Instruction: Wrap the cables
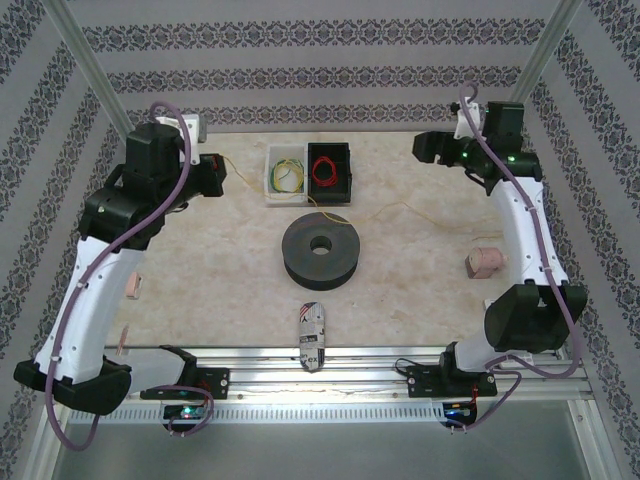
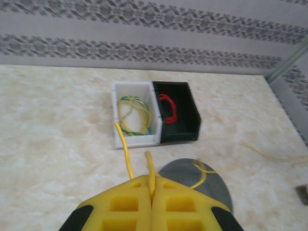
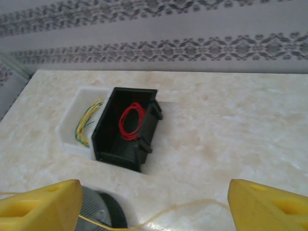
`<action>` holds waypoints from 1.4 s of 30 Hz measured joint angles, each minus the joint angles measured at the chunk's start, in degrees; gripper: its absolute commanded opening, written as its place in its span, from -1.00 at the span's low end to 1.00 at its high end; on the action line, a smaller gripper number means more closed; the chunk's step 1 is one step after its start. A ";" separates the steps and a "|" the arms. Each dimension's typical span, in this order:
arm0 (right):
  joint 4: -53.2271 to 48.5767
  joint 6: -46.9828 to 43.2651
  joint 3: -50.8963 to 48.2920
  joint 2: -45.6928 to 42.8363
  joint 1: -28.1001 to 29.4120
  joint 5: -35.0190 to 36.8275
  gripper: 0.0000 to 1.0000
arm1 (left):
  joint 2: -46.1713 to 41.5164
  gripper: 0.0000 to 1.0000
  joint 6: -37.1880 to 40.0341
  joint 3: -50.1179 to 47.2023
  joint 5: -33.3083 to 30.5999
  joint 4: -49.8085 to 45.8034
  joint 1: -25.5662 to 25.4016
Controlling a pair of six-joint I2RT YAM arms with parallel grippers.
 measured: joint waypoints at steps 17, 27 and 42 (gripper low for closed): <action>6.84 -11.32 1.73 1.29 32.20 -9.81 0.59 | -1.81 -1.00 2.32 2.05 -3.39 -3.04 0.00; 13.03 -13.84 11.26 18.51 45.90 -7.56 0.58 | -1.46 -1.00 2.29 1.29 -0.85 -3.02 0.04; 12.35 -13.99 27.74 30.16 47.74 3.78 -1.00 | -0.28 -1.00 2.78 1.33 5.33 -4.00 2.29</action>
